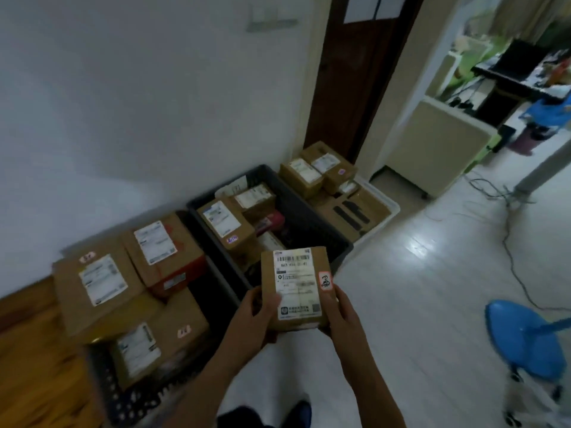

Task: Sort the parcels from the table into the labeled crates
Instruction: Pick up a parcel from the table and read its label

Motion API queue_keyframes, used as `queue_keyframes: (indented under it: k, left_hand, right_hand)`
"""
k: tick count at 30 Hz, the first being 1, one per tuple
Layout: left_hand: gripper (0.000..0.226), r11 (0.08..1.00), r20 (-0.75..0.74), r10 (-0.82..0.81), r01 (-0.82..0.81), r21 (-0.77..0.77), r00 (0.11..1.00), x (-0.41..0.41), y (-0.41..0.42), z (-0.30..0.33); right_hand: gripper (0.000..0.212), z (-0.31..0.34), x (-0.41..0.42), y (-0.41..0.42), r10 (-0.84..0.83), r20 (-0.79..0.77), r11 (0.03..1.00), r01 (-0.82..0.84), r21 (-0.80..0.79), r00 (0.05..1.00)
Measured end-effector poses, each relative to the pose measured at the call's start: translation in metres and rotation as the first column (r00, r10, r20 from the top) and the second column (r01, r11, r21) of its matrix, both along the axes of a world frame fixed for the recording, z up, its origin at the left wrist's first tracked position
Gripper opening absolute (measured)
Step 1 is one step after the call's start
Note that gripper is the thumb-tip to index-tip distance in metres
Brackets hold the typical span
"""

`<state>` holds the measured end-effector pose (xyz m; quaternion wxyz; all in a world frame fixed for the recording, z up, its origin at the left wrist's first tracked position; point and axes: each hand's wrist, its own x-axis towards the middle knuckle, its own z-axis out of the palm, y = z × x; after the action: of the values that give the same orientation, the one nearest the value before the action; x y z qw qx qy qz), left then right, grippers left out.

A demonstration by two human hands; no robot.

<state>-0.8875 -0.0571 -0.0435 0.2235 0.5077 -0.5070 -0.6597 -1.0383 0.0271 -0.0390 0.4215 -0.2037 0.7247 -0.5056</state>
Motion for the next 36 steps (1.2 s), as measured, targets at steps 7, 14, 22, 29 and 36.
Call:
queue_keyframes:
  k: [7,14,22,29,36]
  left_hand:
    - [0.053,0.954,0.009,0.249,-0.247,0.168,0.968,-0.094,-0.076,-0.049]
    - [0.043,0.882,-0.015,0.385,-0.363,0.302,0.923,-0.157,-0.145,-0.114]
    - [0.059,0.803,0.152,0.503,-0.525,0.282,0.851,-0.21,-0.204,-0.182]
    - [0.081,0.781,0.515,0.523,-0.624,0.028,0.679,-0.253,-0.236,-0.206]
    - [0.079,0.883,0.737,0.335,-0.469,-0.028,0.586,-0.298,-0.262,-0.229]
  right_hand:
    - [0.05,-0.025,-0.127,-0.086,0.164,-0.112,0.964,-0.135,0.228,0.98]
    - [0.029,-0.063,-0.217,-0.187,0.304,-0.202,0.923,-0.235,0.305,0.931]
    - [0.038,-0.101,-0.259,-0.272,0.566,-0.333,0.798,-0.399,0.451,0.754]
    - [0.062,-0.149,-0.269,-0.291,0.785,-0.235,0.578,-0.543,0.609,0.573]
    - [0.066,-0.164,-0.295,-0.295,0.897,-0.227,0.432,-0.652,0.623,0.379]
